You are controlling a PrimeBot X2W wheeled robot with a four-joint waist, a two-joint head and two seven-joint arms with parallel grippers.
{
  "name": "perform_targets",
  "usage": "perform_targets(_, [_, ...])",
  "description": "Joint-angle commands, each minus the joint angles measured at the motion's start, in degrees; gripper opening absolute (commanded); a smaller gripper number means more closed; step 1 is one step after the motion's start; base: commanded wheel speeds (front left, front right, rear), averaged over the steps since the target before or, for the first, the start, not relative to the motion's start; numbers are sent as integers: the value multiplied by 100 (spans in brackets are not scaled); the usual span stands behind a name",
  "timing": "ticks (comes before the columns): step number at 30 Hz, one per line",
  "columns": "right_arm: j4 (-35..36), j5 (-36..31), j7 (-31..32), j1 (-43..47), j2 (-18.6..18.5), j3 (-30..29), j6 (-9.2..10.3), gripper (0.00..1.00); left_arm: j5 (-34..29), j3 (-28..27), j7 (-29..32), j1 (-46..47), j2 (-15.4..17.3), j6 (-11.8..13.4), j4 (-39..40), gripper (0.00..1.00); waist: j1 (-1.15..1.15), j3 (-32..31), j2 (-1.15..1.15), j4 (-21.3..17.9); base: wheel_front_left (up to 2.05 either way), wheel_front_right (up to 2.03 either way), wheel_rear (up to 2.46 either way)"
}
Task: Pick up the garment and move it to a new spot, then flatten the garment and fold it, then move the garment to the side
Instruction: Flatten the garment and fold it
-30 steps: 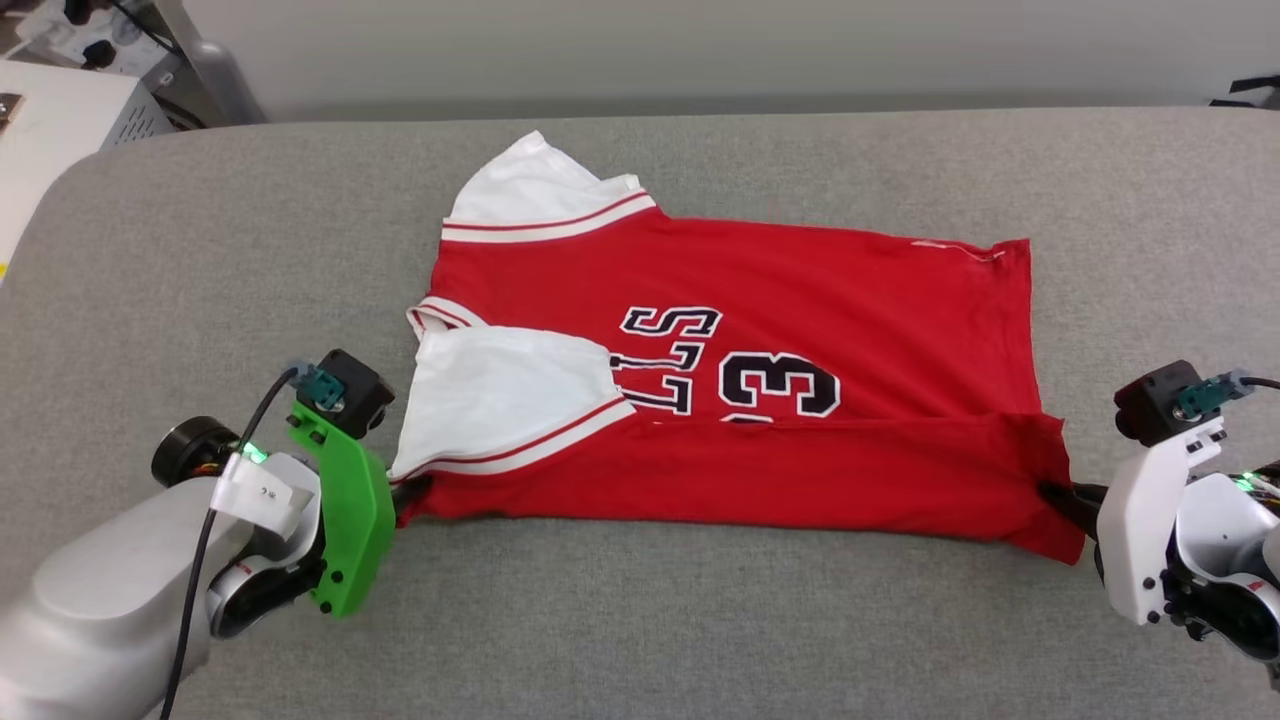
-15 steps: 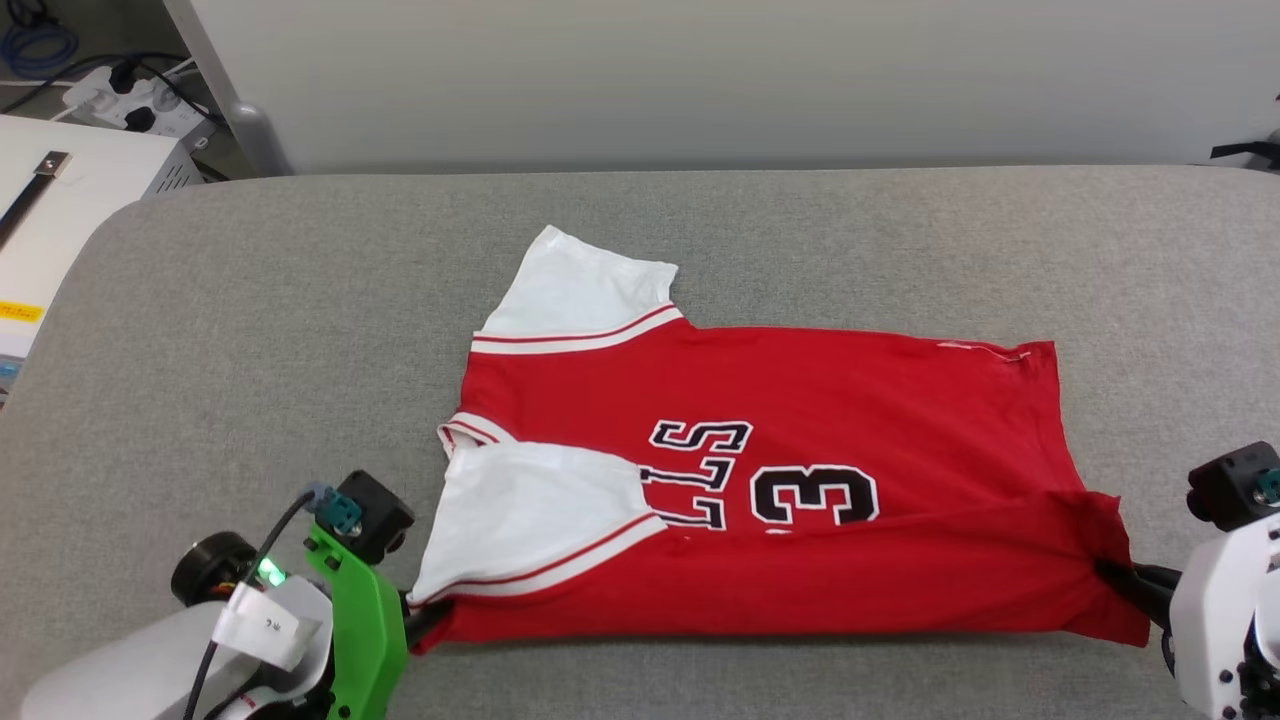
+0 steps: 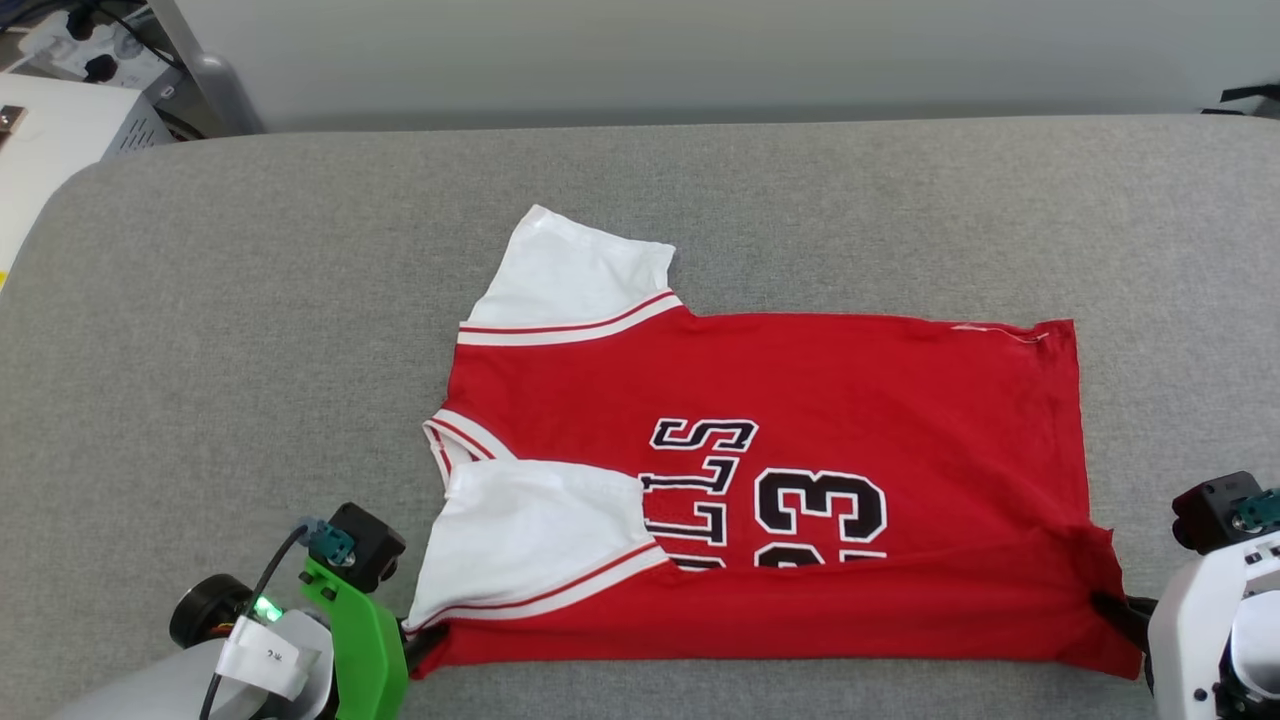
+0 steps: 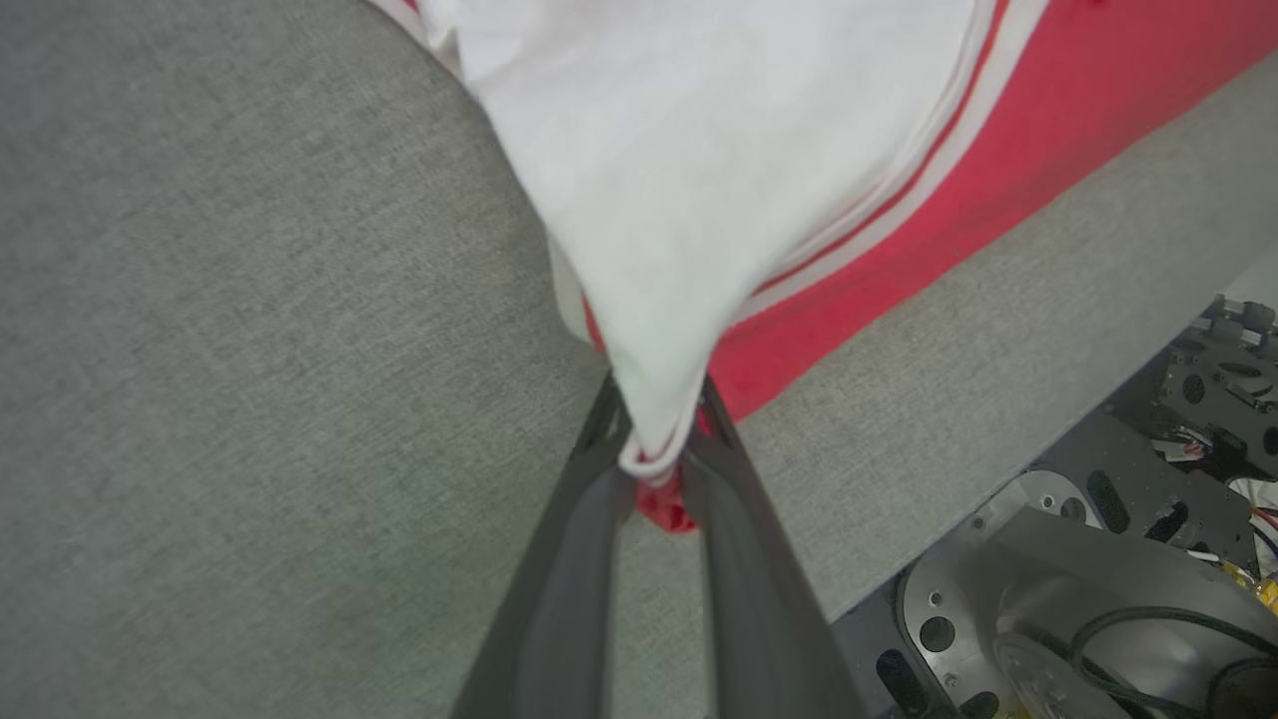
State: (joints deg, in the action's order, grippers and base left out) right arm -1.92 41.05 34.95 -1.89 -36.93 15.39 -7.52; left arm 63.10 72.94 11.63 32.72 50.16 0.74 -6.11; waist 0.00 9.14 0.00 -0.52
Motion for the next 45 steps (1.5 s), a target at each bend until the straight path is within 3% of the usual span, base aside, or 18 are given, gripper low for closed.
perform_targets(1, [-139,-65,-56,-145,74,7,3,0,40,-31,-42,-93,-65,-9,-124,0,0,96,0,-7,0,0,0])
perform_targets(4, [-450,-172,-156,-222,192,113,3,0,47,-28,-71,-101,-201,-62,-353,0,0,125,0,13,0,0,0])
perform_targets(5, [-559,-205,-232,-238,224,158,3,0,45,-25,-62,-113,-250,-85,-425,19,0,118,0,25,0,0,0])
perform_targets(6, [-638,-231,-299,-247,244,180,3,36,46,-24,-61,-125,-283,-97,-473,100,0,100,0,36,0,0,0])
perform_targets(7, [-701,-244,-377,-242,265,206,3,100,44,-34,-110,-134,-312,-91,-514,100,0,68,0,51,0,0,0])
perform_targets(17, [-261,-818,-1939,-176,538,-371,3,100,-89,-470,-894,59,-6,-27,-354,100,0,-284,0,135,0,0,0])
perform_targets(22, [139,-1381,-2621,-163,1026,-891,3,100,-242,-785,-1139,466,139,99,-215,100,0,-281,0,96,0,0,0])
perform_targets(27, [608,-1926,-3142,-148,1620,-1319,3,100,-488,-1111,-1464,1023,-1,241,-367,100,0,-116,0,-22,0,0,0])
perform_targets(32, [1104,-2306,-3405,-193,2114,-1507,3,100,-707,-1258,-1491,1647,-202,124,-690,100,0,251,0,-267,0,0,0])
perform_targets(39, [1477,-2551,-3473,-397,2428,-1319,3,100,-605,-1389,-779,2678,-400,-334,-1426,100,0,1013,0,-682,0,0,0])
perform_targets(45, [1426,-2566,-3591,-695,2520,-1122,3,100,-79,-1251,801,3491,-542,-709,-1971,100,0,1579,0,-1012,0,0,0])
